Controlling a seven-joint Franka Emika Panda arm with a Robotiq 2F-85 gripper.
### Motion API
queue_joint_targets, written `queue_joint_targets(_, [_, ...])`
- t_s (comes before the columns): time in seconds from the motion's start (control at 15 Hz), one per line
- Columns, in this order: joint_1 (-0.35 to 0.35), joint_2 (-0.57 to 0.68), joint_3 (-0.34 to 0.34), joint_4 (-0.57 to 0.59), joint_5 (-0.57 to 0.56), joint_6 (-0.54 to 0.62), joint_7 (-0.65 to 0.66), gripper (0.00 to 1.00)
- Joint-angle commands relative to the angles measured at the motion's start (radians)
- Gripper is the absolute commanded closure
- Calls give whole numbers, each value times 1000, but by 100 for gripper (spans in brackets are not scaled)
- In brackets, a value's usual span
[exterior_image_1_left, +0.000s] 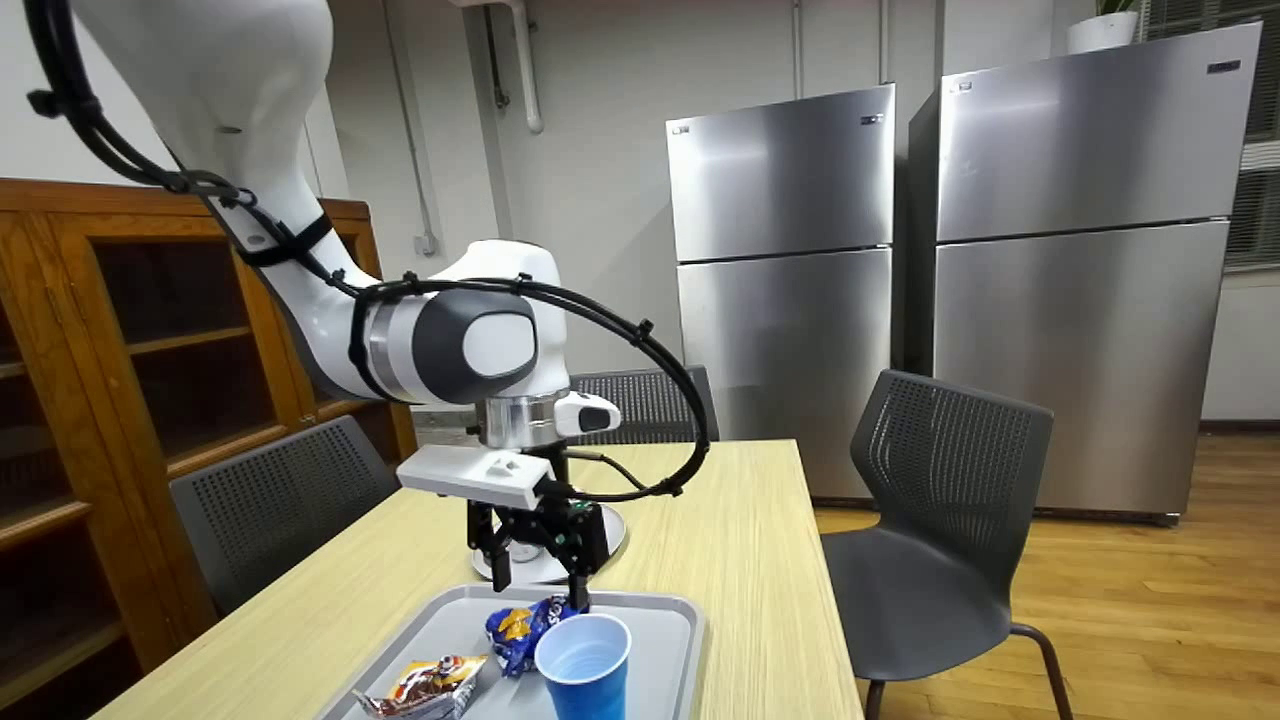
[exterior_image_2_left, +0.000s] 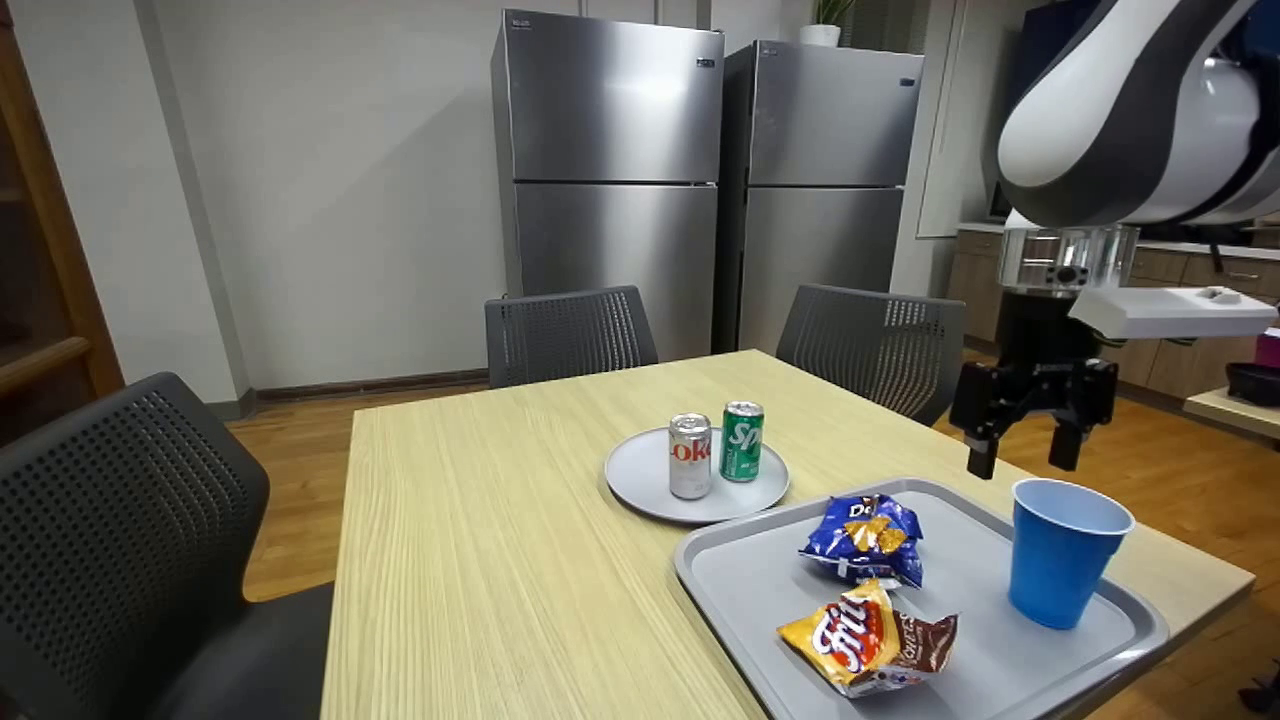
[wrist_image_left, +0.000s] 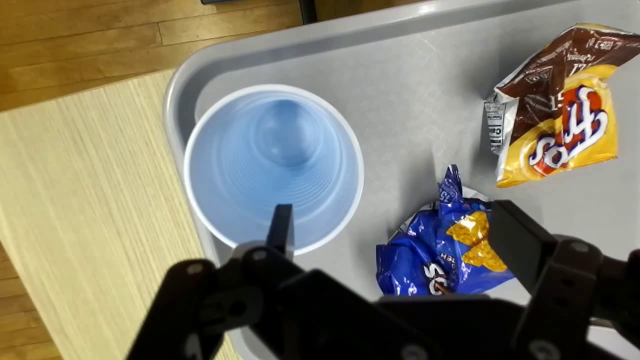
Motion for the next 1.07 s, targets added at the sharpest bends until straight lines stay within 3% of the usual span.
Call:
queue_joint_targets(0.0, [-22, 49, 25, 15, -11, 23, 59, 0])
queue_joint_targets(0.73, [-21, 137, 23, 22, 0, 95, 123, 0])
queue_joint_targets(0.8, [-21, 141, 23, 24, -2, 94, 127, 3])
queue_joint_targets(0.87, [-21, 145, 23, 26, -1, 95, 129, 27])
queue_joint_targets(0.93, [-21, 148, 22, 27, -3, 96, 131, 27])
queue_joint_targets(1.0, [-21, 151, 22, 29, -4, 97, 134, 34])
